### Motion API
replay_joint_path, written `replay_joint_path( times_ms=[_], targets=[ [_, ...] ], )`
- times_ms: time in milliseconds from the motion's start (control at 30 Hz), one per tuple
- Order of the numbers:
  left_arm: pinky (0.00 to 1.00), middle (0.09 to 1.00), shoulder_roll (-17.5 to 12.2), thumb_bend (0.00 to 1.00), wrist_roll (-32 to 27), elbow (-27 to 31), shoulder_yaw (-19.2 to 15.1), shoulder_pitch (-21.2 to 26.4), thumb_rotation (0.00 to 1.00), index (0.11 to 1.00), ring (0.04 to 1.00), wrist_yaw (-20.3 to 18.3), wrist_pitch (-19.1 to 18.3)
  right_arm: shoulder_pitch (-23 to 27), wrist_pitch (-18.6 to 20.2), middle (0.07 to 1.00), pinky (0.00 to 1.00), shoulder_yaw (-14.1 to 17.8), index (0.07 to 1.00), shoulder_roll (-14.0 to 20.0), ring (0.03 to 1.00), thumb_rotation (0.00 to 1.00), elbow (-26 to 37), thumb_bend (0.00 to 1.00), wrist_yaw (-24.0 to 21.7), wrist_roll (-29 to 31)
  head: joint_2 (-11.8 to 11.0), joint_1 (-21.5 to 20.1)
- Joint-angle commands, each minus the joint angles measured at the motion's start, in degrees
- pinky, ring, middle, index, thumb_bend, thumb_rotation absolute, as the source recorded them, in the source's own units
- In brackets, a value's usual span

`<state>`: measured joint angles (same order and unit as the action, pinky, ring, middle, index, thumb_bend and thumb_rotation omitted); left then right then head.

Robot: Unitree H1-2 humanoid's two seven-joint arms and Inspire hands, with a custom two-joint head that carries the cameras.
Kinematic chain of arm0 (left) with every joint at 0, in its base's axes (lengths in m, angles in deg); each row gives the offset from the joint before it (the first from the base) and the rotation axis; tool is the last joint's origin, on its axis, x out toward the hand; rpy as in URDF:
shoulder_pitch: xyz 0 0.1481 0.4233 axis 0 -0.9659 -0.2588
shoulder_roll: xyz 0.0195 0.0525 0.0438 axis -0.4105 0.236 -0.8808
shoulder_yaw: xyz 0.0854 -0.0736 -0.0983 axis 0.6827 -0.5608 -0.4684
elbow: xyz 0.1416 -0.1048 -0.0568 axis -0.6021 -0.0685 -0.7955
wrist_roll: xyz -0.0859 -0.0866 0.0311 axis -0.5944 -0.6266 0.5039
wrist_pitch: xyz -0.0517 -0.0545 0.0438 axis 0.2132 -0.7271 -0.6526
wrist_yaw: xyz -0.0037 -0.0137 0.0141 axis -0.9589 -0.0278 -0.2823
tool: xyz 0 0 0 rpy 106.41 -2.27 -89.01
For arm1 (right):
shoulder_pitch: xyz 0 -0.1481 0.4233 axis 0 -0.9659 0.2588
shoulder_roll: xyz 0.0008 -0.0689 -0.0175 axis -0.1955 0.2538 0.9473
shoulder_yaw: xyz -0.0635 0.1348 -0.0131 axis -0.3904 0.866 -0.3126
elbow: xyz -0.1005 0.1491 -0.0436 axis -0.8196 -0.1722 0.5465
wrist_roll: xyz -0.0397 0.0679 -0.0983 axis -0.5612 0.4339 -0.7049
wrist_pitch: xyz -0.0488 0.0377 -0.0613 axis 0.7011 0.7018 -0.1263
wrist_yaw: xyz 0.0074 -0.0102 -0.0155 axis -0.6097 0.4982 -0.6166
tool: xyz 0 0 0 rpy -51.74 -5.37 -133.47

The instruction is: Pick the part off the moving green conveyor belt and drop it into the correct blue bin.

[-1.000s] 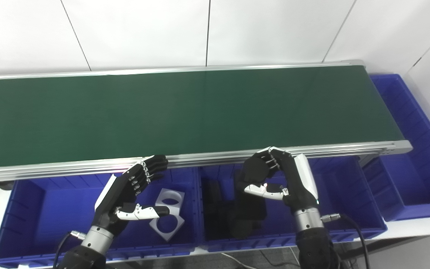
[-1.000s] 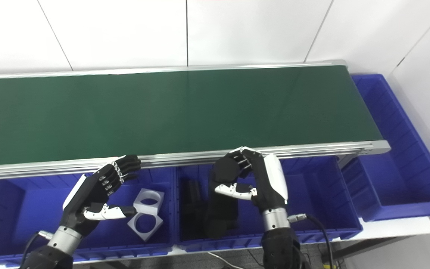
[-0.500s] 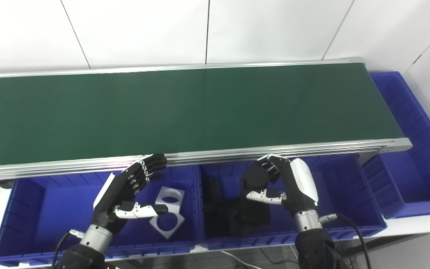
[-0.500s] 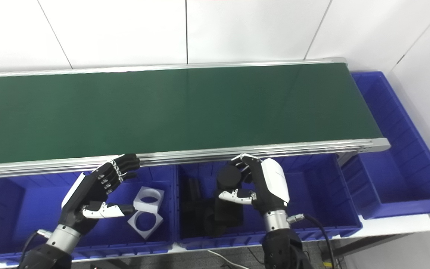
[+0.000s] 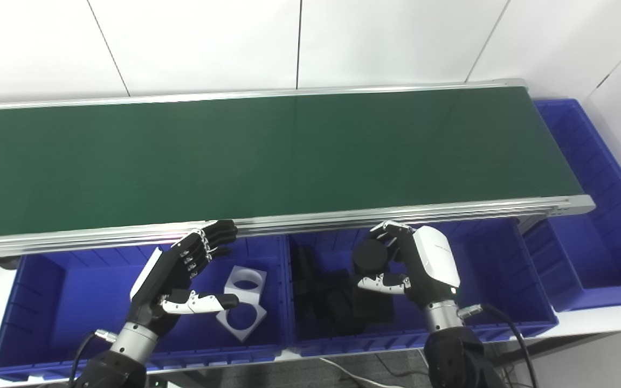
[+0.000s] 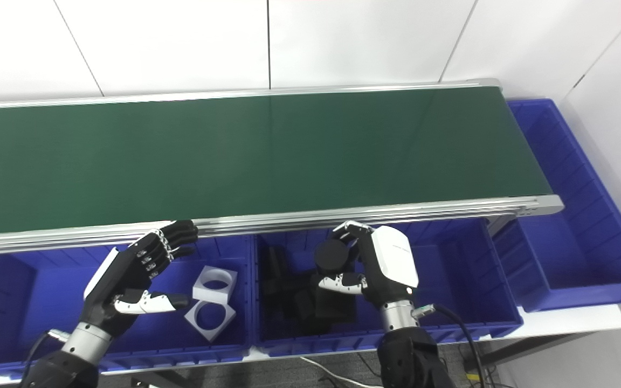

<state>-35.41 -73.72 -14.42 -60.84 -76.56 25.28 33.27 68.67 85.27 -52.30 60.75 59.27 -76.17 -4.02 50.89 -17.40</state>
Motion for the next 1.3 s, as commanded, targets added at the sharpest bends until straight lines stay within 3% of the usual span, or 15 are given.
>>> replay_joint_path(
  times_ms=[0,367,467,500,567,600,633,700,867,1267],
  targets=[
    [0.8,0.809,-0.4,1.0,-1.0,2.1,-0.3,0.3,0.18,0.787,0.827,-0.5,0.4,1.1,-1.8,0.469,0.34,0.3,0.531,0.5,0.381,0.0,1.1,0.49,2.2,-1.0,-0.1,0.1],
    [0.8,0.809,-0.6,1.0,-0.8,2.1,-0.5,0.4,0.18,0.788,0.831,-0.5,0.3,1.3,-1.0,0.481,0.34,0.3,0.553,0.3,0.399,0.0,0.8,0.49,2.3,-1.0,-0.4,0.2],
    [0.8,0.809,-0.6,1.0,-0.7,2.0,-0.4,0.5,0.19,0.789,0.83,-0.5,0.4,1.2,0.5,0.524,0.31,0.1,0.543,0.3,0.428,0.0,1.4,0.49,0.7,-1.3,-0.4,0.2],
    [0.81,0.809,-0.6,1.0,-0.9,1.9,-0.5,0.5,0.19,0.79,0.83,-0.6,0.4,1.2,1.7,0.51,0.38,-0.1,0.518,0.3,0.481,0.0,1.8,0.51,-0.2,-2.1,-0.4,0.2],
    [0.8,0.808,-0.5,1.0,-1.0,1.8,-0.5,0.5,0.18,0.79,0.827,-0.7,0.5,1.3,3.5,0.612,0.48,-0.5,0.499,0.4,0.572,0.11,2.5,0.52,-1.7,-3.7,-0.4,0.2],
    [0.8,0.807,-0.5,1.0,-1.0,1.8,-0.5,0.6,0.18,0.79,0.827,-0.7,0.5,1.3,4.3,0.637,0.51,-0.7,0.575,0.5,0.597,0.12,2.9,0.71,-2.8,-4.4,-0.5,0.2],
    [0.8,0.807,-0.5,1.0,-0.9,1.8,-0.5,0.6,0.18,0.79,0.827,-0.7,0.5,1.3,5.2,0.669,0.54,-1.0,0.631,0.7,0.629,0.15,3.4,0.81,-4.2,-5.1,-0.4,0.1],
    [0.8,0.809,-0.6,1.0,-0.7,1.7,-0.5,0.6,0.18,0.791,0.825,-0.7,0.8,1.3,6.9,0.737,0.61,-1.4,0.72,1.0,0.697,0.23,4.4,0.92,-6.6,-6.1,-0.4,0.2],
    [0.8,0.807,-0.4,1.0,-0.8,1.9,-0.7,0.4,0.18,0.79,0.825,-0.8,0.5,1.2,8.6,0.806,0.69,-1.8,0.813,1.2,0.783,0.34,5.7,0.97,-9.5,-7.1,-0.4,0.1],
    [0.8,0.809,-0.2,1.0,-0.4,1.8,-0.8,0.5,0.18,0.79,0.824,-0.8,0.7,1.1,9.1,0.829,0.73,-1.7,0.844,1.2,0.809,0.38,6.6,1.0,-12.6,-7.2,-0.8,0.6]
  ],
)
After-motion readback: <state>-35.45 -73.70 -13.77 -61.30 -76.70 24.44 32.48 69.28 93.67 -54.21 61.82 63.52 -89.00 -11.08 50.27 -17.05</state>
